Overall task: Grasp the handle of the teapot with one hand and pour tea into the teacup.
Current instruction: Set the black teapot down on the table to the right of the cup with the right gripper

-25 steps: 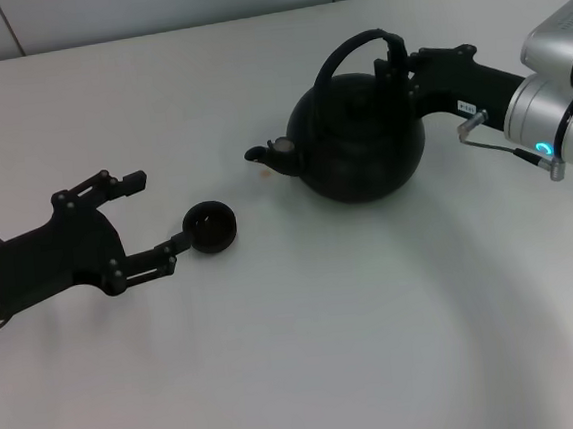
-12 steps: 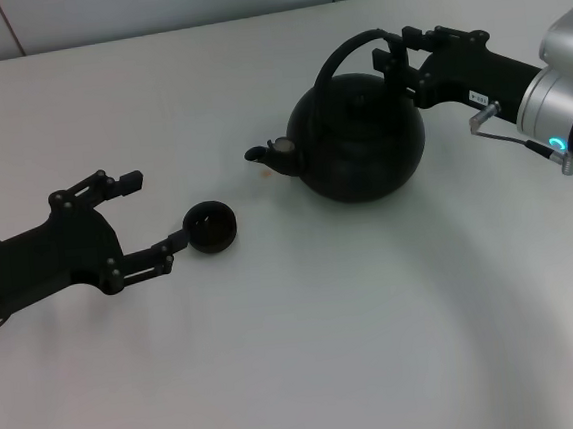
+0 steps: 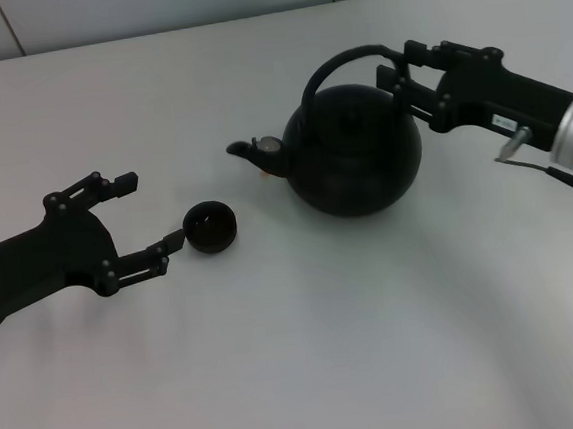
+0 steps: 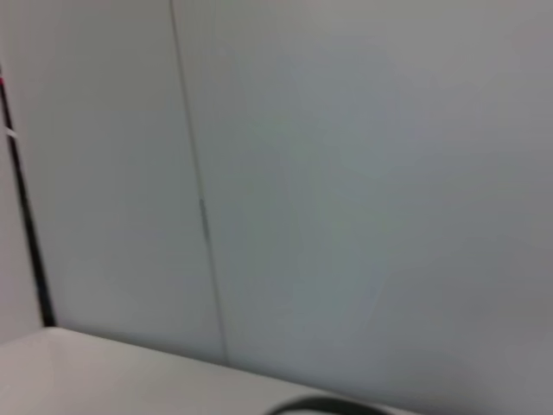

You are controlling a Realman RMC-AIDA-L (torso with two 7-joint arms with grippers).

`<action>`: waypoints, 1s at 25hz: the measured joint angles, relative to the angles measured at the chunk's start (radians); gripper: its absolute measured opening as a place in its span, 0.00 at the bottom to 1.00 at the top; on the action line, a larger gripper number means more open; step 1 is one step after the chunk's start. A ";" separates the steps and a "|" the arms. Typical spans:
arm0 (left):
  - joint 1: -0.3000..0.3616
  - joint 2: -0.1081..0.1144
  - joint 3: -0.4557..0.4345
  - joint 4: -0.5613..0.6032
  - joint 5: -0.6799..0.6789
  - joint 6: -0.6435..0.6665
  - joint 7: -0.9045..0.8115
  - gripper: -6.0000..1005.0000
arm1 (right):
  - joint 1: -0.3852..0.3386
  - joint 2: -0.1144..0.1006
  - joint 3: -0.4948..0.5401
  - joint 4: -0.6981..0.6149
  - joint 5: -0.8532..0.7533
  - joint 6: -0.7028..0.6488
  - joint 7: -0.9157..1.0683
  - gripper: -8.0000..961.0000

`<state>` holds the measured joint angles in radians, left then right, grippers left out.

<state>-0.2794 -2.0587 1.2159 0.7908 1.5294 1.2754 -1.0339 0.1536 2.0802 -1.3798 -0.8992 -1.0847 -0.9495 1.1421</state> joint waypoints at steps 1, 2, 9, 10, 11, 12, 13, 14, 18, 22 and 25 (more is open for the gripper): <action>0.000 0.000 -0.003 0.000 0.000 0.001 0.000 0.86 | -0.013 0.001 0.015 -0.015 -0.022 -0.029 0.016 0.50; 0.000 0.000 -0.005 0.000 0.000 0.001 0.000 0.86 | -0.028 0.002 0.059 -0.038 -0.086 -0.084 0.056 0.50; 0.012 0.002 -0.007 0.004 0.000 0.011 0.000 0.86 | -0.033 0.000 0.149 -0.079 -0.258 -0.244 0.171 0.50; 0.012 0.002 -0.007 0.004 0.000 0.011 0.000 0.86 | -0.033 0.000 0.149 -0.079 -0.258 -0.244 0.171 0.50; 0.013 0.005 -0.008 0.004 0.000 0.016 0.000 0.86 | -0.034 0.000 0.156 -0.096 -0.289 -0.273 0.179 0.50; 0.017 0.010 -0.013 0.004 0.000 0.040 0.000 0.86 | -0.036 0.000 0.173 -0.143 -0.356 -0.327 0.210 0.50; 0.017 0.010 -0.013 0.004 0.000 0.040 0.000 0.86 | -0.036 0.000 0.173 -0.143 -0.356 -0.327 0.210 0.50; 0.021 0.014 -0.020 0.004 0.000 0.069 0.000 0.86 | -0.035 -0.001 0.187 -0.193 -0.439 -0.380 0.254 0.50; 0.025 0.028 -0.031 0.004 0.000 0.122 0.000 0.86 | -0.020 -0.002 0.213 -0.269 -0.579 -0.445 0.326 0.50; 0.026 0.049 -0.033 0.003 0.000 0.193 -0.006 0.86 | -0.002 -0.003 0.239 -0.360 -0.696 -0.506 0.376 0.51; 0.027 0.059 -0.034 0.000 0.012 0.227 -0.011 0.86 | 0.001 -0.003 0.243 -0.376 -0.702 -0.518 0.376 0.51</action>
<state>-0.2520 -1.9992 1.1819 0.7911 1.5413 1.5026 -1.0447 0.1544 2.0771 -1.1367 -1.2757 -1.7872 -1.4676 1.5182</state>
